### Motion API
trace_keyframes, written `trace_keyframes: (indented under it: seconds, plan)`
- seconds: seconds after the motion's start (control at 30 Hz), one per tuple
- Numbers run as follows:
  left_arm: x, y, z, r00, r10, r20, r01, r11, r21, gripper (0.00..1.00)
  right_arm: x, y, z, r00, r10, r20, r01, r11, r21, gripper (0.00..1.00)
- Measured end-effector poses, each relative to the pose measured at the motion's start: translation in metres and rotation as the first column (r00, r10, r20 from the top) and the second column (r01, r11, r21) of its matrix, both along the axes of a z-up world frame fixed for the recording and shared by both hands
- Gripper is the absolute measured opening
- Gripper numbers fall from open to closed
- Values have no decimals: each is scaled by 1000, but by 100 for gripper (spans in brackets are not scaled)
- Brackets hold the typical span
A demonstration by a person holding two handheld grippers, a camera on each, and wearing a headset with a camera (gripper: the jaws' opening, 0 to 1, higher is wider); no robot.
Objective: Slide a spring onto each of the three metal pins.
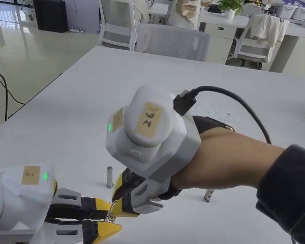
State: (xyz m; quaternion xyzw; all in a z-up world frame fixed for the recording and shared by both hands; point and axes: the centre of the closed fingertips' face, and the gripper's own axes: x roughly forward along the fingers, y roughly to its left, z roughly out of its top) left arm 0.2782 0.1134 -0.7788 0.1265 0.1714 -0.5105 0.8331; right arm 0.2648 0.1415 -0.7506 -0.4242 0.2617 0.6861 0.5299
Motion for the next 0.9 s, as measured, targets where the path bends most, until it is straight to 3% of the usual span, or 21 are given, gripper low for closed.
trace_keyframes:
  seconds: [0.5,0.57,0.67,0.9]
  plan:
    - [0,-3,7,1000,-18,19,18,1000,-8,3,0,-1,-13,1000,2,-26,-2,1000,-25,9]
    - [1,-4,6,999,-27,28,26,999,31,3,0,-2,-13,1000,0,-31,0,1000,-29,9]
    - [1,-3,6,999,-28,32,27,999,32,3,1,-2,-12,999,-12,-42,11,1000,-27,8]
    - [4,-2,4,1000,-12,3,12,1000,5,3,2,-3,-14,999,-21,-42,20,999,-30,8]
